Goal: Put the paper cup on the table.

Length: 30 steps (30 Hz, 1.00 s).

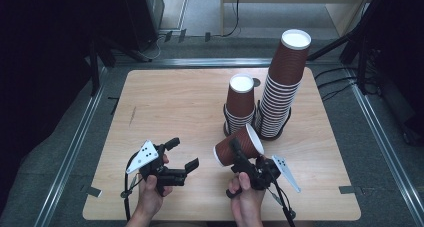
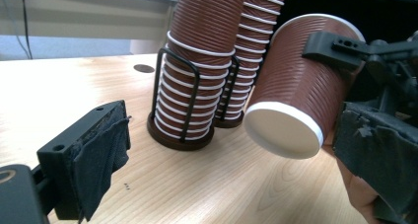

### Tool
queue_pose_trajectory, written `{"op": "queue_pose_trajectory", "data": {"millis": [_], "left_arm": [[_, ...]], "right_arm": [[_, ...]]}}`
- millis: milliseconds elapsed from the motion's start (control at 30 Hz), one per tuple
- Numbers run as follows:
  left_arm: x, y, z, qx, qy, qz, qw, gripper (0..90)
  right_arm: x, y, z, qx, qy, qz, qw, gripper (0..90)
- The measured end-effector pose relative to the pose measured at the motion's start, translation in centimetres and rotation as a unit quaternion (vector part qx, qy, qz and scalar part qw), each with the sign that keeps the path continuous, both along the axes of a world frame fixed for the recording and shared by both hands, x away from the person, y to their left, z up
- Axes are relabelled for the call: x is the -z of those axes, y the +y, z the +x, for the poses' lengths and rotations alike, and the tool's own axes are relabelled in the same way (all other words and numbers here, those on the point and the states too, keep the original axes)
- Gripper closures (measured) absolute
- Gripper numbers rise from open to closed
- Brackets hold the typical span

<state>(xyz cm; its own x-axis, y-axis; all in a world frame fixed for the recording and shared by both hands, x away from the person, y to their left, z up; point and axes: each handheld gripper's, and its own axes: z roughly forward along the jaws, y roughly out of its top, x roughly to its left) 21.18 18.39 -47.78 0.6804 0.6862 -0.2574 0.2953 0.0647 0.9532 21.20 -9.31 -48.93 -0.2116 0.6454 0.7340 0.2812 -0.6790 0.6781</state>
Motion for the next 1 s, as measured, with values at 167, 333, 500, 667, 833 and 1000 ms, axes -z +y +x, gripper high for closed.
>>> {"op": "queue_pose_trajectory", "data": {"millis": [167, 333, 500, 667, 833, 1000], "left_arm": [[0.1, 0.6, 0.1, -0.009, 0.003, -0.003, 0.9999, 1.3], [0.2, 1.0, 0.2, -0.017, 0.007, -0.003, 0.9998, 1.3], [0.6, 1.6, 0.1, -0.027, 0.012, 0.002, 0.9996, 1.3], [1.2, 2.1, 0.1, -0.037, 0.023, 0.008, 0.999, 1.3], [1.7, 2.4, -0.1, -0.047, 0.028, 0.016, 0.9984, 1.3], [2.3, 2.8, -0.4, -0.058, 0.034, 0.019, 0.9976, 1.3]], "right_arm": [[-0.4, 0.1, -0.2, 0.01, -0.03, -0.09, 0.9955, 9.1], [-0.9, -0.2, 0.0, 0.019, -0.035, -0.145, 0.9886, 9.1], [-0.9, -0.6, 0.0, 0.026, -0.04, -0.202, 0.9783, 8.9], [-0.6, -1.4, 0.2, 0.032, -0.047, -0.261, 0.9637, 8.9], [-0.1, -2.0, 0.0, 0.025, -0.062, -0.301, 0.9513, 8.8], [0.5, -2.8, -0.2, 0.024, -0.07, -0.325, 0.9429, 8.8]]}}
